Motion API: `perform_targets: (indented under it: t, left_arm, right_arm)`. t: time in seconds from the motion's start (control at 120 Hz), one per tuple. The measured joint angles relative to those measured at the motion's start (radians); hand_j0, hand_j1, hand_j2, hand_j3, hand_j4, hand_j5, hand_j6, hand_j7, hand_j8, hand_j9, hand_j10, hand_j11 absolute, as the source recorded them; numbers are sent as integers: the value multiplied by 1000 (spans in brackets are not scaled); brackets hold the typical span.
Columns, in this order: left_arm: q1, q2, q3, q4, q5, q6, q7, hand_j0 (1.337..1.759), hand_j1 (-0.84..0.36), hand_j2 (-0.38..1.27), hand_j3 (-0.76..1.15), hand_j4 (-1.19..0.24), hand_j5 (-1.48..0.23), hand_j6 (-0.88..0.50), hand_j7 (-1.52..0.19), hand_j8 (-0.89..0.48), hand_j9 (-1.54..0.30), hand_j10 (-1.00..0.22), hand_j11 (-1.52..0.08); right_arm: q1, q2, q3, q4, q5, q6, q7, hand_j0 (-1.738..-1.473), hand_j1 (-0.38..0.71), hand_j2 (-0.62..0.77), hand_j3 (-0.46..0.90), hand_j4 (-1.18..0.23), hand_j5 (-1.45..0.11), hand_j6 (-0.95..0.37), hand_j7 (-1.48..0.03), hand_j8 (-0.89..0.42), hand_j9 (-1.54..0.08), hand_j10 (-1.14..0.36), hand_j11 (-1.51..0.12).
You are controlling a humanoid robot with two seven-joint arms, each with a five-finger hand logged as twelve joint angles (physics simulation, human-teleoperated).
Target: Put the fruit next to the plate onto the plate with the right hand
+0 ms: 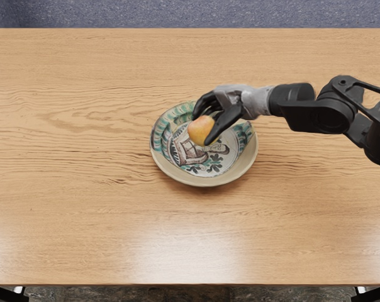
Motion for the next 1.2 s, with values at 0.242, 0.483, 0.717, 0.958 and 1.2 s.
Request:
perform_targets:
  t: [0.242, 0.483, 0.717, 0.958, 1.2]
  left_arm:
    - [0, 0, 0, 0, 0, 0, 0, 1658, 53, 49, 0, -247, -321, -247, -321, -247, -321, -247, -321]
    - [0, 0, 0, 0, 0, 0, 0, 1658, 53, 49, 0, -247, -321, -247, -321, -247, -321, -247, -321]
    - [0, 0, 0, 0, 0, 0, 0, 1658, 53, 50, 0, -247, -321, -247, -321, -247, -321, -247, -321]
    - [0, 0, 0, 0, 0, 0, 0, 1658, 53, 50, 0, -247, -321, -247, -321, -247, -321, -247, -321]
    - [0, 0, 0, 0, 0, 0, 0, 1658, 53, 50, 0, -247, -321, -247, -321, -247, -321, -247, -321]
  right_arm:
    - [-14, 30, 0, 13, -101, -44, 5, -1658, 100, 140, 0, -478, -671, -402, -642, -305, -655, -392, -658]
    - [-15, -5, 8, 78, -116, -78, -2, -1658, -52, 17, 0, -280, -379, -257, -370, -227, -374, -253, -375]
    - [-15, -207, 44, 202, 140, 33, -3, -1658, -188, -5, 0, -146, -194, -139, -191, -129, -192, -137, -192]
    - [-55, -523, 52, 244, 547, 231, 3, -1658, -262, -7, 0, -76, -100, -74, -99, -71, -100, -73, -100]
    - [-127, -660, 47, 230, 722, 257, 1, -1658, -285, -8, 0, -53, -71, -52, -71, -52, -71, -53, -71]
